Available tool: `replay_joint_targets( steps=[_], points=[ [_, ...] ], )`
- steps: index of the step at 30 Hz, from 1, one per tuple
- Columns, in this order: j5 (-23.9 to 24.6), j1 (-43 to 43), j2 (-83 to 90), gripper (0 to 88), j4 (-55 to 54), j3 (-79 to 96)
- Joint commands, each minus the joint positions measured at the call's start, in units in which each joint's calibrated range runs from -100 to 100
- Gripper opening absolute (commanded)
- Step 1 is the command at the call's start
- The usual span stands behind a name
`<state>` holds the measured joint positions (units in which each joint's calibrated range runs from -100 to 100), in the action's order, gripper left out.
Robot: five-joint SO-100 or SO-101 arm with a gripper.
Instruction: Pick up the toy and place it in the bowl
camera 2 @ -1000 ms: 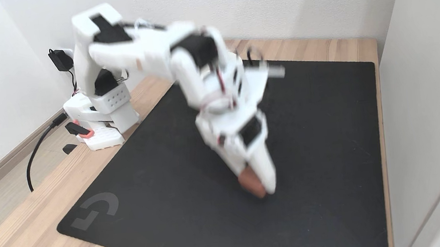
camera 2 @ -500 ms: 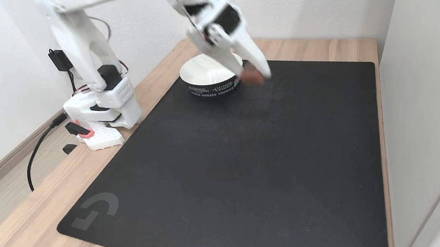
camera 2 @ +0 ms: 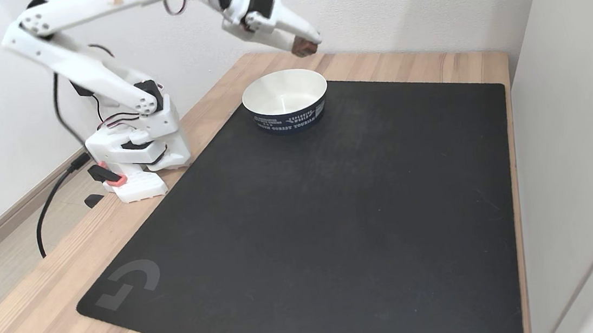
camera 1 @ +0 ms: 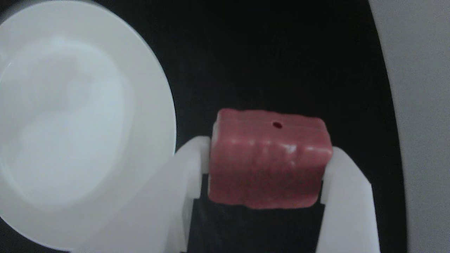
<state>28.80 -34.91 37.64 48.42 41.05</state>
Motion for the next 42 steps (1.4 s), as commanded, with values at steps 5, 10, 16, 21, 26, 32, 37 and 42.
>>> replay_joint_targets(
  steps=[5,10,16,21,26,32,37,42],
  points=[
    [2.5,-8.8,19.2,2.3,-3.0,19.8],
    [2.5,-10.2,28.8,2.4,-3.1,32.5],
    [2.5,-9.6,32.9,2.4,-2.9,39.8],
    [2.5,-9.5,33.1,3.0,-2.9,39.8],
    [2.3,-9.8,33.7,5.5,-3.0,40.4],
    [2.0,-12.1,33.7,24.1,-2.4,40.5],
    [2.2,-12.2,33.7,24.6,-2.4,40.5],
    [2.3,-11.6,33.8,24.1,-3.0,40.5]
  ],
)
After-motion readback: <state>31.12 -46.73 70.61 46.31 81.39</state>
